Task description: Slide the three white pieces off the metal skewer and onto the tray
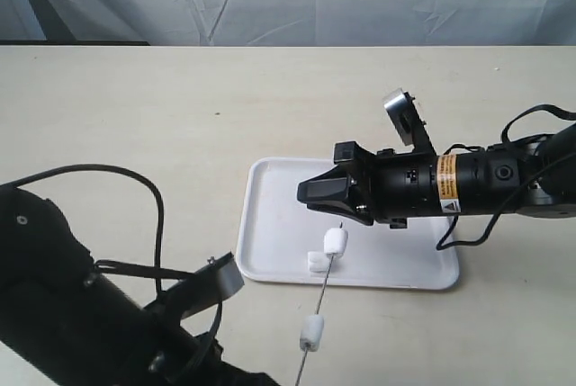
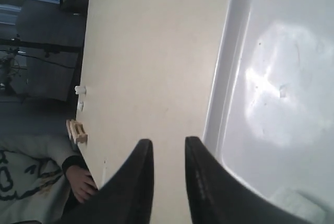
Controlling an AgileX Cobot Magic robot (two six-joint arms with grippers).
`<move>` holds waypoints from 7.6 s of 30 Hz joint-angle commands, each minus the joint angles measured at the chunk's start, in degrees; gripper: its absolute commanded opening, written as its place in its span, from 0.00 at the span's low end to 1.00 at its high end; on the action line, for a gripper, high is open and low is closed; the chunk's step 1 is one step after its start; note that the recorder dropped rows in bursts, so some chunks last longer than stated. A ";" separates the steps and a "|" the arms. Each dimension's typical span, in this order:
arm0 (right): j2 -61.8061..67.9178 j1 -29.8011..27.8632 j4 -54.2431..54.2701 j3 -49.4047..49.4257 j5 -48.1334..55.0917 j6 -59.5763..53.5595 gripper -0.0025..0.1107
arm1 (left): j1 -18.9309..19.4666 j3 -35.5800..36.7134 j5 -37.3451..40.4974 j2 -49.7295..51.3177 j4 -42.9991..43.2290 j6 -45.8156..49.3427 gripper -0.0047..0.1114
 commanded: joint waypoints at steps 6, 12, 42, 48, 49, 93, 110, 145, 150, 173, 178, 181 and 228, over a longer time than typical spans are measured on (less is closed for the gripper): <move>0.07 -1.28 0.94 -2.04 5.80 -0.99 0.22 | -2.68 0.86 -8.17 -1.80 -2.60 -2.74 0.04; 0.07 -6.33 -12.56 -5.05 2.83 7.10 0.22 | -1.45 0.86 -11.71 -1.80 -2.04 -3.59 0.04; 0.07 -0.75 -15.60 -5.04 -3.36 12.98 0.22 | 2.62 0.86 -6.98 -1.80 1.86 -4.27 0.04; 0.07 -0.75 -15.39 -5.04 -0.95 11.04 0.22 | 2.62 0.86 -6.76 -1.80 1.86 -2.83 0.04; 0.07 -0.75 -15.39 -5.04 -0.93 10.88 0.22 | 2.62 0.86 -6.76 -1.80 1.86 -2.83 0.04; 0.07 2.08 -14.13 -5.18 -2.78 8.74 0.38 | 2.50 0.86 -6.37 -1.80 0.34 0.20 0.04; 0.07 2.08 -11.59 -5.18 -2.03 8.40 0.28 | -0.70 0.86 -5.52 -1.80 -1.26 0.33 0.04; 0.07 1.86 -30.56 -15.41 8.09 22.61 0.35 | -4.94 0.86 -12.23 -1.80 1.46 -7.78 0.04; 0.07 1.86 -30.56 -15.31 -1.08 22.61 0.31 | -1.32 0.86 -11.82 -1.80 2.99 -7.78 0.04; -0.05 0.33 14.82 8.82 -4.70 -3.60 0.50 | 4.30 -2.51 -7.89 3.40 4.46 -6.31 0.04; -0.05 0.24 14.62 9.11 -4.51 -3.60 0.50 | 4.30 -4.89 -9.75 4.20 4.84 -6.06 0.04; -0.05 -1.58 19.20 9.12 -4.50 -4.48 0.50 | 4.30 -5.31 -6.54 4.20 5.15 -6.06 0.04; 0.06 -3.04 -1.85 9.24 -14.51 2.13 0.46 | 5.99 -11.87 -5.20 8.87 6.52 -4.27 0.04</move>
